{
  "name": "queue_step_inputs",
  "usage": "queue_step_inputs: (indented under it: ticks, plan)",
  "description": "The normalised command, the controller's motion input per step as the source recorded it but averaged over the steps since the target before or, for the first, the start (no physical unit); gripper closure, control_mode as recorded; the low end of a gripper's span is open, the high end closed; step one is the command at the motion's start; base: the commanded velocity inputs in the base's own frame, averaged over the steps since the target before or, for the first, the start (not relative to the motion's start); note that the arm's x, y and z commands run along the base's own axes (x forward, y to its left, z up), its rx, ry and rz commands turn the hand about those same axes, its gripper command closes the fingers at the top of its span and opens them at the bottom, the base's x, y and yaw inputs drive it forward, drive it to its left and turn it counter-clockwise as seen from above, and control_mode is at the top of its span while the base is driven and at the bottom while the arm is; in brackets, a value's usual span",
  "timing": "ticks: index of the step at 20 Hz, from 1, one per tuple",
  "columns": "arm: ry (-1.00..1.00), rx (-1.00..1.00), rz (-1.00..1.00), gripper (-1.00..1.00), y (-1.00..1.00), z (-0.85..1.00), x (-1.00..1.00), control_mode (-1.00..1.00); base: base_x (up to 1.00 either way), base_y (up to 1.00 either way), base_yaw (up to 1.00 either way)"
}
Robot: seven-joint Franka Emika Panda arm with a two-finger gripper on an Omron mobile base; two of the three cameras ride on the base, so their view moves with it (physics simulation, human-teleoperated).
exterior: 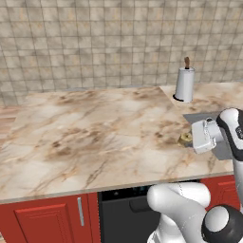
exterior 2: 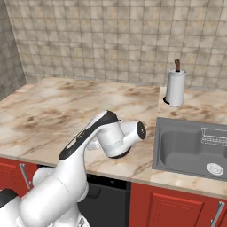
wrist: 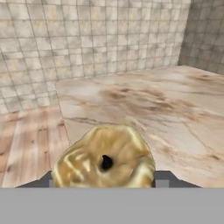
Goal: Pick the candle and candle from the dining table and place them in the open cabinet. Close the cabinet after placing the objects.
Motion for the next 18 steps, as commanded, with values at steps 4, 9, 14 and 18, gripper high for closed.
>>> queue_step_inputs:
  ticks: [4, 9, 14, 18]
  plan:
    - [0.06, 0.0, 0.0, 1.0, 0.0, 0.3, -0.34, -1.0, 0.0, 0.0, 0.0]
    - [0.14, -0.03, 0.0, 1.0, 0.0, 0.29, -0.33, -1.0, 0.0, 0.0, 0.0]
    - [0.05, -0.02, 0.0, 1.0, -0.04, 0.26, -0.36, -1.0, 0.0, 0.0, 0.0]
    - [0.0, -0.02, 0.0, 1.0, -0.07, 0.18, -0.37, -1.0, 0.0, 0.0, 0.0]
